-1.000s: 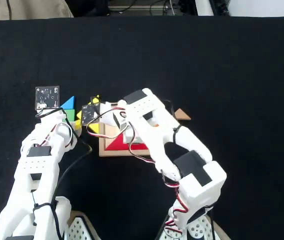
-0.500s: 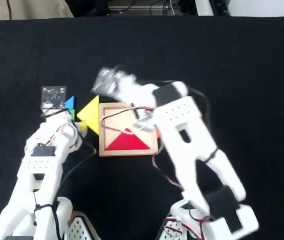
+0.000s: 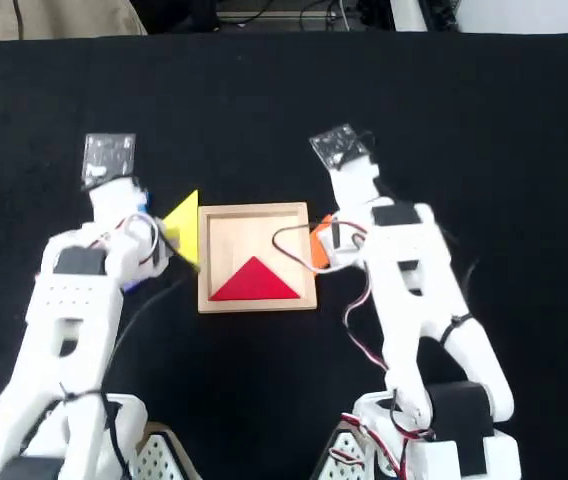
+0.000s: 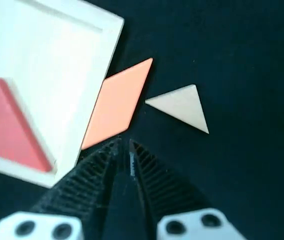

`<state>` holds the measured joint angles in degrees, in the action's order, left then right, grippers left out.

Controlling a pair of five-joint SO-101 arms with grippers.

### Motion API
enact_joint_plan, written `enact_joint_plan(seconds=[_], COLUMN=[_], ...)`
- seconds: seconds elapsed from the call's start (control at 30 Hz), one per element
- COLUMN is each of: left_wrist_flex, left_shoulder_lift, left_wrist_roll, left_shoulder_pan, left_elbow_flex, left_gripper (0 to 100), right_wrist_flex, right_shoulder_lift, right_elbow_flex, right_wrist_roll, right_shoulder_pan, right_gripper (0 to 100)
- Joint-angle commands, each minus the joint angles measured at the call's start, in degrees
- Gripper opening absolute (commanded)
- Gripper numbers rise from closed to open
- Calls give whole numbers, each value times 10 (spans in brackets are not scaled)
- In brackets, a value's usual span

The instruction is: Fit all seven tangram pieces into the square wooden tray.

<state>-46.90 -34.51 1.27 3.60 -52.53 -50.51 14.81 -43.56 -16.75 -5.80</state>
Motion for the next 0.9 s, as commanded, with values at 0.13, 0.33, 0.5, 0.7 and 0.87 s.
enact_joint_plan(seconds=[0.13,0.33,0.5,0.7,0.87], left_wrist_flex=[-10,-8,-4,-8,-4], left_shoulder_lift=[239,265,275,342,375], left_wrist_roll=[101,133,113,4,-40], left_shoulder_pan=[-28,-52,-49,-40,-41], left_elbow_flex=[189,204,205,228,257], left_gripper=[240,238,238,238,238], right_wrist_flex=[115,178,181,180,180], right_shoulder_lift=[24,24,24,24,24], right_elbow_flex=[-70,-99,-101,-102,-102], right_wrist_roll=[11,11,11,11,11], right_shoulder_pan=[13,16,17,17,19], right_gripper=[11,11,11,11,11])
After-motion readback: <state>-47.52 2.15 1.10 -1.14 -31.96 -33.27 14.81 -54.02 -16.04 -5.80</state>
